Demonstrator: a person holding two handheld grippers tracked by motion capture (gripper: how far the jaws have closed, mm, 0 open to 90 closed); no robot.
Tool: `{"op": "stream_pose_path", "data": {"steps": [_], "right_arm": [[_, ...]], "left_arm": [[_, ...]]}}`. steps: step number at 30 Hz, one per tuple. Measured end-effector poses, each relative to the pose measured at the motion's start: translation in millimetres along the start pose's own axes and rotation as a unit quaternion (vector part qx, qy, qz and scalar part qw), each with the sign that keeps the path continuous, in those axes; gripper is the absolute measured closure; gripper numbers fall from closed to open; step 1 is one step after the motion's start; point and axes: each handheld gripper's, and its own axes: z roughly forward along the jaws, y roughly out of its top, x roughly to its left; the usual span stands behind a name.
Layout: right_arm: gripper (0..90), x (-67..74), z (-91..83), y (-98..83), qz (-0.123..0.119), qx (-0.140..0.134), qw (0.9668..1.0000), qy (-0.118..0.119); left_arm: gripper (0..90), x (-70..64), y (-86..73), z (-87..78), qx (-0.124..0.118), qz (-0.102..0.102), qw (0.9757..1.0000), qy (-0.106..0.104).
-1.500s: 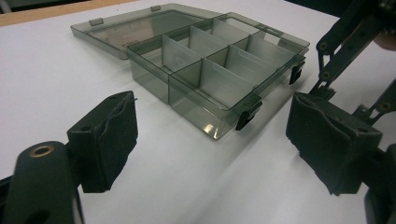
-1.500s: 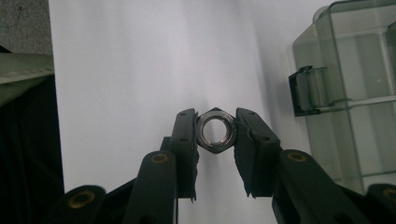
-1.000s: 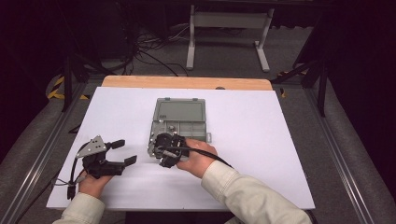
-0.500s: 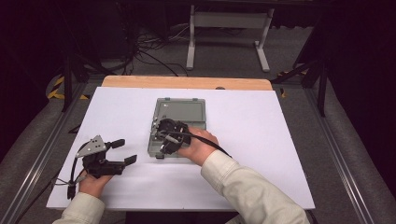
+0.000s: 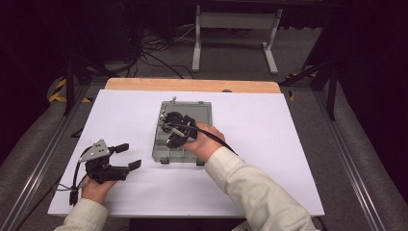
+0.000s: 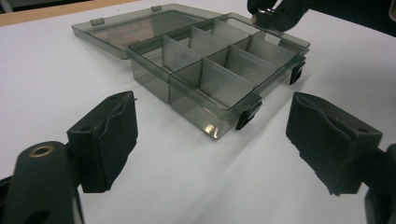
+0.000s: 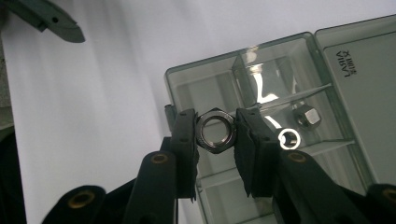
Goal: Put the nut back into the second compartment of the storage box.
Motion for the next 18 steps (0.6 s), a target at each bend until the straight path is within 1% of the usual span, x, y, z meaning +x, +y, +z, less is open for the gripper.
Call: {"op": "stream_pose_path", "data": {"steps": [2, 4, 8, 9, 10, 16, 17, 18], "right_arm": [[69.8, -5.3, 0.3, 2.0, 0.005, -0.002, 1.0, -0.004], [69.7, -6.9, 0.6, 2.4, 0.006, -0.002, 1.0, -0.006], [69.7, -18.5, 3.9, 3.1, 0.019, -0.005, 0.9998, -0.011], [69.7, -23.1, 5.4, 3.1, 0.024, -0.002, 0.9996, -0.016], [69.7, -23.1, 5.4, 3.1, 0.024, -0.002, 0.9996, -0.016], [69.7, -39.5, 12.6, 0.6, 0.036, -0.005, 0.9988, -0.031], [69.7, -42.9, 14.9, -0.4, 0.035, -0.006, 0.9989, -0.032], [69.7, -45.0, 17.2, -1.1, 0.042, -0.002, 0.9987, -0.028]], "left_arm": [[17.3, 0.1, 0.0, 0.0, 0.0, 0.0, 1.0, 0.0], [17.4, 0.3, 0.1, 0.1, -0.001, 0.002, 1.0, 0.001], [17.4, 0.6, 0.1, 0.4, -0.002, 0.001, 1.0, 0.002], [17.4, 0.7, 0.1, 0.8, -0.002, 0.002, 1.0, 0.001], [17.3, 0.7, 0.1, 0.8, -0.002, 0.002, 1.0, 0.001], [17.3, 1.0, 0.1, 0.9, 0.002, 0.002, 1.0, 0.0], [17.3, 0.9, 0.0, 1.4, 0.002, 0.002, 1.0, 0.0], [17.4, 0.8, 0.0, 1.5, 0.001, 0.002, 1.0, -0.001]]}}
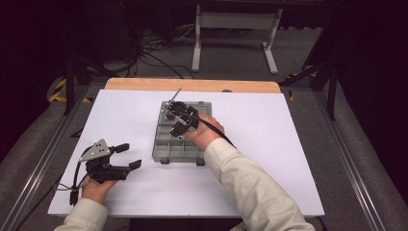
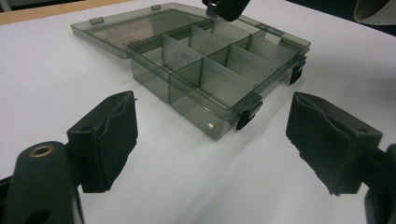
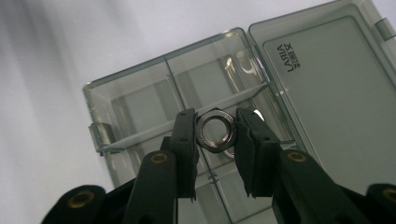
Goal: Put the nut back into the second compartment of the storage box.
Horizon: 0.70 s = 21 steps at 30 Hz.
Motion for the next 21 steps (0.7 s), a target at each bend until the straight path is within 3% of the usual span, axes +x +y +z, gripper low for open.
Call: {"op": "stream_pose_path", "data": {"steps": [11, 21], "right_arm": [[69.6, -7.9, 24.2, -2.6, 0.012, 0.017, 0.9998, 0.001], [69.5, -12.5, 35.7, -5.4, 0.024, 0.028, 0.9993, 0.003]], "left_arm": [[17.4, 0.5, 0.2, -0.8, 0.001, 0.002, 1.0, 0.001], [17.4, 0.2, 0.1, -0.4, 0.001, -0.001, 1.0, -0.001]]}}
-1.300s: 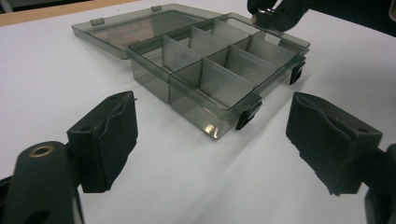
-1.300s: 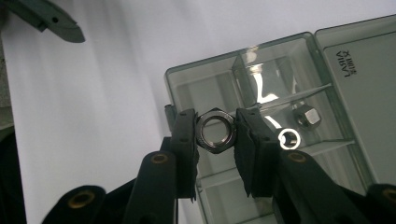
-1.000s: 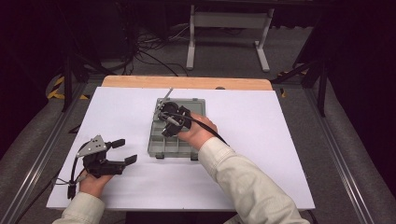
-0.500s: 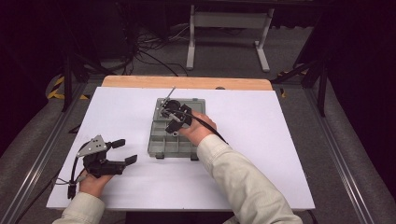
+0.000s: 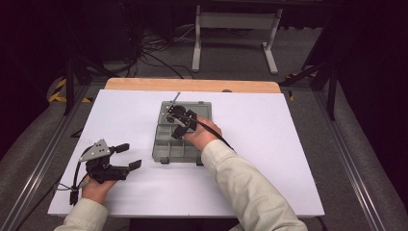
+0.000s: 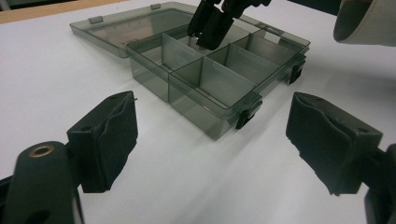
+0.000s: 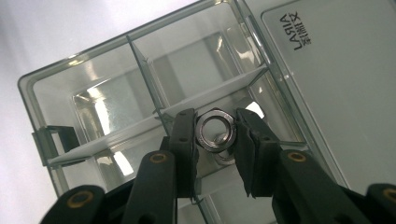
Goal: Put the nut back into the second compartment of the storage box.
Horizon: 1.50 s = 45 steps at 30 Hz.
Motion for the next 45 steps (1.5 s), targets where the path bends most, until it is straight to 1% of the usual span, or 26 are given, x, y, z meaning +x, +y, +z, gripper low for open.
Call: {"op": "stream_pose_path", "data": {"steps": [1, 9, 13, 17, 19, 20, 21, 23, 24, 27, 30, 32, 33, 36, 37, 38, 39, 40, 41, 42, 45], "right_arm": [[69.5, -0.7, 0.9, -0.4, -0.003, 0.001, 1.0, -0.001], [69.5, -1.0, 6.7, 0.1, 0.0, 0.002, 1.0, 0.002], [69.2, -2.1, 8.6, -0.2, -0.001, 0.007, 1.0, 0.003], [63.9, -2.5, 5.7, -1.2, 0.004, -0.001, 1.0, -0.002], [62.6, -2.6, 2.9, -1.7, 0.002, -0.003, 1.0, -0.005], [62.0, -1.6, 1.5, -2.0, 0.006, -0.008, 0.9999, -0.005], [61.1, -1.9, -0.9, -2.4, 0.002, -0.009, 0.9999, -0.006], [59.3, -0.8, -5.2, -3.6, 0.004, -0.022, 0.9997, -0.007], [59.3, -0.8, -5.2, -3.6, 0.004, -0.022, 0.9997, -0.007], [54.6, 0.1, -14.8, -6.5, 0.009, -0.038, 0.9992, -0.004], [47.3, 1.4, -28.3, -11.3, 0.012, -0.061, 0.998, -0.004], [42.6, 3.1, -39.6, -15.9, 0.011, -0.084, 0.9964, -0.005], [40.3, 4.6, -44.8, -18.2, 0.011, -0.097, 0.9952, -0.008], [36.6, 9.8, -61.7, -26.8, -0.001, -0.14, 0.99, -0.018], [36.6, 9.8, -61.7, -26.8, -0.001, -0.14, 0.99, -0.018], [35.2, 11.7, -66.3, -29.7, 0.0, -0.149, 0.9887, -0.018], [33.7, 14.6, -72.6, -34.4, -0.004, -0.163, 0.9864, -0.019], [32.3, 16.6, -76.2, -37.5, -0.005, -0.171, 0.985, -0.021], [30.0, 18.5, -80.1, -41.4, -0.011, -0.179, 0.9835, -0.023], [29.1, 20.2, -83.0, -44.5, -0.013, -0.185, 0.9824, -0.025], [24.1, 22.5, -91.1, -53.6, -0.015, -0.201, 0.9793, -0.024]], "left_arm": [[17.3, 0.0, 0.0, 0.0, 0.0, 0.0, 1.0, 0.0], [17.4, -0.1, 0.0, -0.2, 0.0, 0.0, 1.0, 0.0], [17.3, 0.0, -0.1, -0.2, -0.001, 0.0, 1.0, 0.001], [17.3, -0.1, 0.0, -0.2, -0.001, 0.0, 1.0, 0.0], [17.3, -0.1, 0.2, -0.5, 0.0, 0.001, 1.0, 0.0], [17.3, 0.0, 0.2, -0.6, 0.0, 0.002, 1.0, 0.0], [17.3, -0.2, 0.1, -0.4, 0.0, 0.0, 1.0, 0.0], [17.1, -0.1, 0.0, -0.1, -0.001, -0.001, 1.0, -0.002], [17.1, -0.1, 0.0, -0.1, -0.001, -0.001, 1.0, -0.002], [17.1, -0.5, 0.5, -0.3, -0.001, -0.002, 1.0, -0.003], [16.5, -0.2, 2.5, -0.5, 0.001, -0.007, 1.0, -0.003], [15.5, -0.3, 4.2, -0.5, 0.006, -0.006, 1.0, -0.002], [15.5, -0.4, 4.9, -0.5, 0.006, -0.002, 1.0, -0.002], [13.8, -1.6, 7.3, -1.1, 0.004, 0.001, 1.0, 0.0], [13.2, -1.6, 7.3, -1.1, 0.004, 0.001, 1.0, 0.0], [13.2, -1.9, 8.1, -1.3, 0.005, 0.002, 1.0, 0.0], [13.0, -2.3, 8.6, -1.3, 0.006, 0.004, 1.0, 0.003], [12.9, -1.9, 9.1, -1.6, 0.009, 0.003, 0.9999, 0.006], [12.7, -1.1, 9.2, -1.5, 0.008, -0.001, 1.0, 0.004], [12.4, -0.3, 9.4, -1.5, 0.009, -0.006, 0.9999, 0.002], [12.2, 0.0, 9.7, -1.5, 0.009, -0.009, 0.9999, 0.001]]}}
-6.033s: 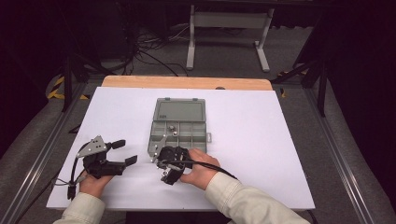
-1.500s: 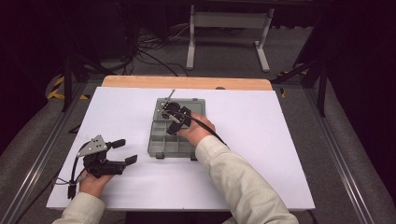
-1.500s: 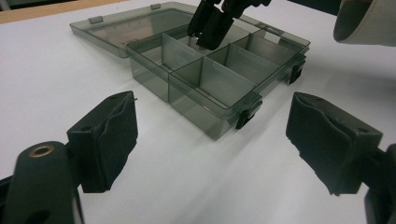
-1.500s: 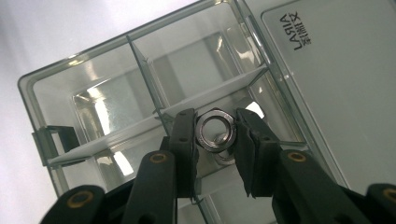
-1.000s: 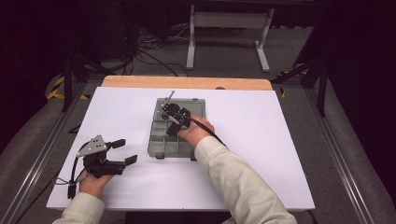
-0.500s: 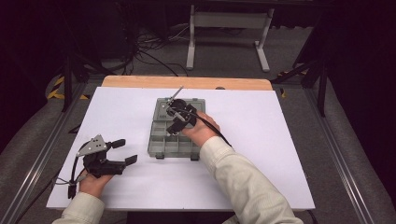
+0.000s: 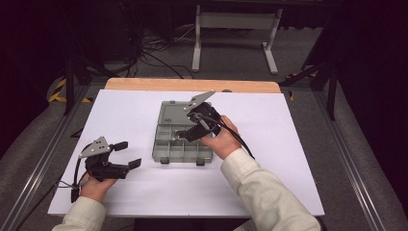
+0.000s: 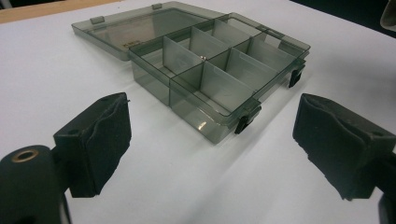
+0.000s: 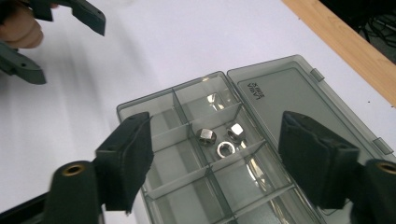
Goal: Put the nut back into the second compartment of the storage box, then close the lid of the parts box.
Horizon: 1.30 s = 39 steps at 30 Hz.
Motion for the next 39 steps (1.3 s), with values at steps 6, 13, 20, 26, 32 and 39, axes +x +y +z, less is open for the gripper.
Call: {"op": "stream_pose_path", "data": {"steps": [6, 13, 20, 26, 32, 39], "right_arm": [[9.8, -1.6, -11.8, -9.6, 0.006, -0.006, 1.0, 0.003], [0.7, -1.4, -26.6, -21.3, 0.003, -0.021, 0.9997, 0.013], [16.8, 8.1, -38.4, -28.6, -0.019, -0.015, 0.9997, -0.003], [54.1, -3.1, -48.7, -35.4, 0.004, -0.021, 0.9998, 0.002], [76.0, -8.2, -53.6, -42.1, 0.009, -0.02, 0.9997, -0.007], [89.7, -19.0, -56.4, -48.6, 0.034, -0.014, 0.9992, -0.015]], "left_arm": [[14.2, 4.1, 4.3, 0.4, 0.01, -0.014, 0.9997, -0.019], [15.9, 10.6, 10.0, 1.5, -0.001, -0.031, 0.9995, -0.01], [17.4, 13.6, 15.8, 6.6, 0.027, -0.046, 0.9986, 0.0], [34.7, 12.9, 30.6, 0.6, 0.036, -0.038, 0.9976, 0.046], [66.5, 19.5, 39.5, -2.9, 0.045, -0.036, 0.997, 0.051], [89.7, 24.5, 53.6, 6.1, 0.087, -0.036, 0.993, 0.072]]}}
